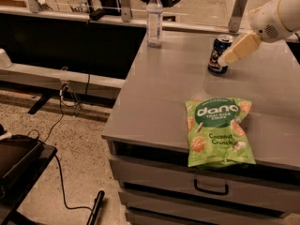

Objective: Move pepsi can near green rice chip bag

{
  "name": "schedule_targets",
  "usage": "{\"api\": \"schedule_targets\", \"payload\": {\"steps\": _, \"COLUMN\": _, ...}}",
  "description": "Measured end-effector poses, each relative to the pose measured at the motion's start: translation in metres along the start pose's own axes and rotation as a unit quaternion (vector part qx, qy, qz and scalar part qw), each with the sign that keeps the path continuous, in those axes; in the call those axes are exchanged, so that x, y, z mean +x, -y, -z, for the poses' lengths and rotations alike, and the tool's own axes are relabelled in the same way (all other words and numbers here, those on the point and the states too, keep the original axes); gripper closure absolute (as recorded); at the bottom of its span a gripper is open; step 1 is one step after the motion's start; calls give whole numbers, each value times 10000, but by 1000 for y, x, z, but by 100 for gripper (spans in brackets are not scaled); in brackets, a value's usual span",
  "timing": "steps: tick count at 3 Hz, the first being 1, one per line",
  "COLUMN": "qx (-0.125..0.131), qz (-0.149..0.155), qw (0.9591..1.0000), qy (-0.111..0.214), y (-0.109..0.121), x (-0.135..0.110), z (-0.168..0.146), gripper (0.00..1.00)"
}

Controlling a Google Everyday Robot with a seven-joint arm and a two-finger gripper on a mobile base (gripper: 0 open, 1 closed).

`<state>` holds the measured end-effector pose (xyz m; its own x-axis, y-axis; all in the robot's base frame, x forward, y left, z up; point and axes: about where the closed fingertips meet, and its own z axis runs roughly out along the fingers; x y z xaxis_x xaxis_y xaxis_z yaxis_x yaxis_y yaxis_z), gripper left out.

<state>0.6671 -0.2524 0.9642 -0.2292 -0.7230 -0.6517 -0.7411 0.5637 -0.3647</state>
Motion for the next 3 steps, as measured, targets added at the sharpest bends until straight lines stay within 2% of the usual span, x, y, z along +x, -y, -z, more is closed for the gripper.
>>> {"api": "schedule_targets", "payload": {"steps": 2, "qx": 235, "qz": -244, "qw": 9994, "qy": -83, "y": 11, "x": 19, "z": -37, "gripper": 0}}
{"api": "schedule_targets", "payload": {"steps": 3, "qx": 301, "qz": -457, "qw": 9985, "qy": -73, "y": 13, "x": 29, "z": -44, "gripper": 0}}
